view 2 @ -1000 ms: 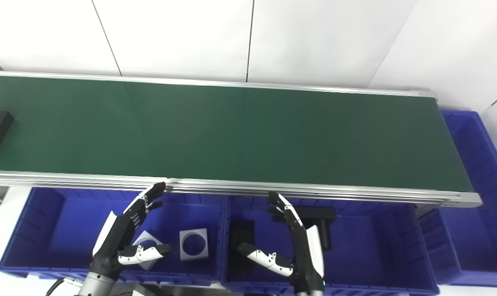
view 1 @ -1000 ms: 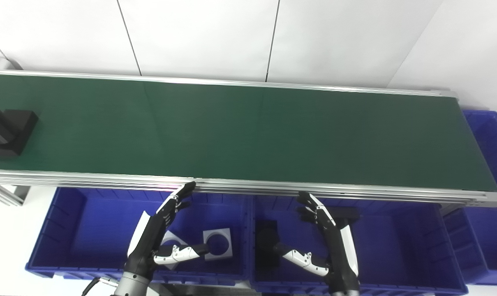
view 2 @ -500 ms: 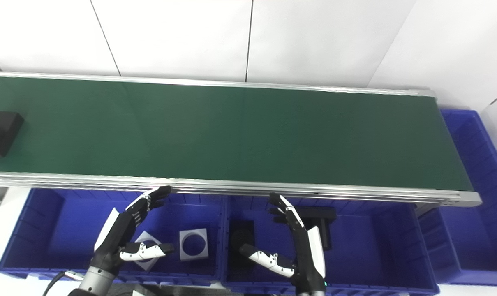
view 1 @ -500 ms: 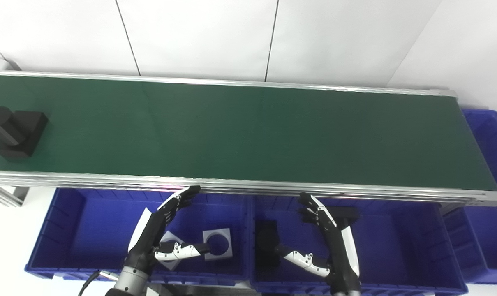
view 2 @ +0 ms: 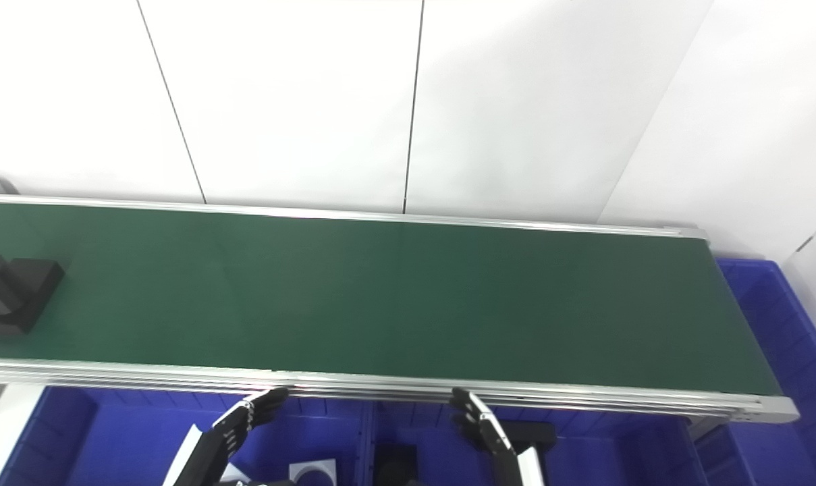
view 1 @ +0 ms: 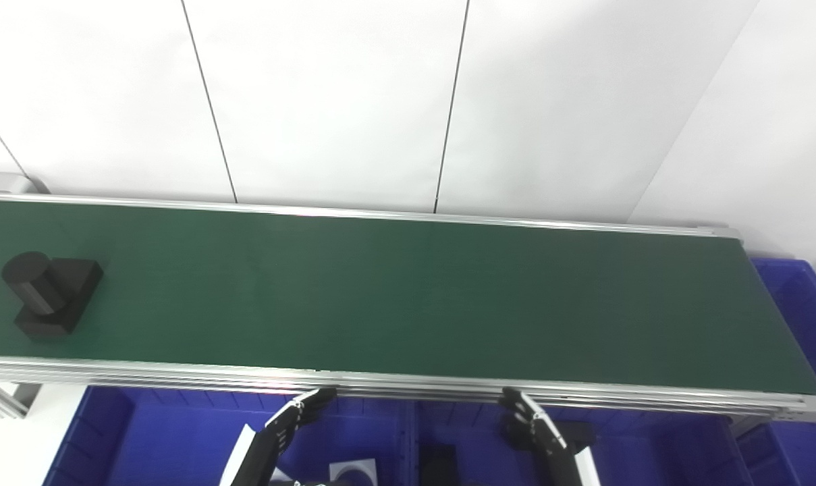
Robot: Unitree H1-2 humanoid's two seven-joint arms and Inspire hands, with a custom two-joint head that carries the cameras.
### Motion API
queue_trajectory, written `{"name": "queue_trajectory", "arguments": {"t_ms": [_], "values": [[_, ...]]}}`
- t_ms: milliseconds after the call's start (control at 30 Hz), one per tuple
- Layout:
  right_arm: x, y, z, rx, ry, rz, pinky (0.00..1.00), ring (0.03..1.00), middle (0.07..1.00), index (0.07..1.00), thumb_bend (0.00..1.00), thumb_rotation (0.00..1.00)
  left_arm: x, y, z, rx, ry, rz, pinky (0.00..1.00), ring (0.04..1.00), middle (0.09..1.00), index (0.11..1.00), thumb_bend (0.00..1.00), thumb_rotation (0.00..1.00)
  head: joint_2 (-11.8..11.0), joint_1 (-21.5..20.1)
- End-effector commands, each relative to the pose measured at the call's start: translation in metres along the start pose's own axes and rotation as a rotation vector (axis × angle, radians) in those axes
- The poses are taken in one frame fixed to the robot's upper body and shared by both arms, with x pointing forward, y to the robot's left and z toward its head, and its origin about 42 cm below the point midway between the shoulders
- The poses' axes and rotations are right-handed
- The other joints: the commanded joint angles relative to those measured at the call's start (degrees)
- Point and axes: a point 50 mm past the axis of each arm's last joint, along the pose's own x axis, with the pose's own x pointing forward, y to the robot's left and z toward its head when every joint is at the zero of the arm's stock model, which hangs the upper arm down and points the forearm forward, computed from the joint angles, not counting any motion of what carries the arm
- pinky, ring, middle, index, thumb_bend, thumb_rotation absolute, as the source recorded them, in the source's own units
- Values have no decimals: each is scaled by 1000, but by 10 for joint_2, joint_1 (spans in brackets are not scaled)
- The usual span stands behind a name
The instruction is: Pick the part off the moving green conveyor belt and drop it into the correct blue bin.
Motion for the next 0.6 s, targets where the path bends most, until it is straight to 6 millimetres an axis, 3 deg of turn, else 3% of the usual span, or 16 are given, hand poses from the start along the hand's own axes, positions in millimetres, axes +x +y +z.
{"name": "queue_trajectory", "arguments": {"t_ms": [0,100,200,400,567], "values": [[6,-11,21,39,-111,-17,798,790,820,875,793,440,11,-1,15,17,-85,10,824,842,835,789,949,359,-2,26],[14,-20,35,7,-182,-30,772,765,790,866,799,483,13,-4,17,28,-97,9,789,823,820,779,957,355,-5,51],[30,-25,54,28,-267,-30,760,761,784,859,791,458,13,-7,18,30,-103,7,761,806,808,770,966,346,-10,93],[53,-27,85,72,-360,3,804,789,828,882,757,401,14,-14,19,72,-123,17,730,777,784,753,999,361,-17,135],[76,-27,100,29,-417,38,787,785,837,890,745,471,14,-19,19,80,-134,16,729,774,777,748,1000,348,-21,172]]}}
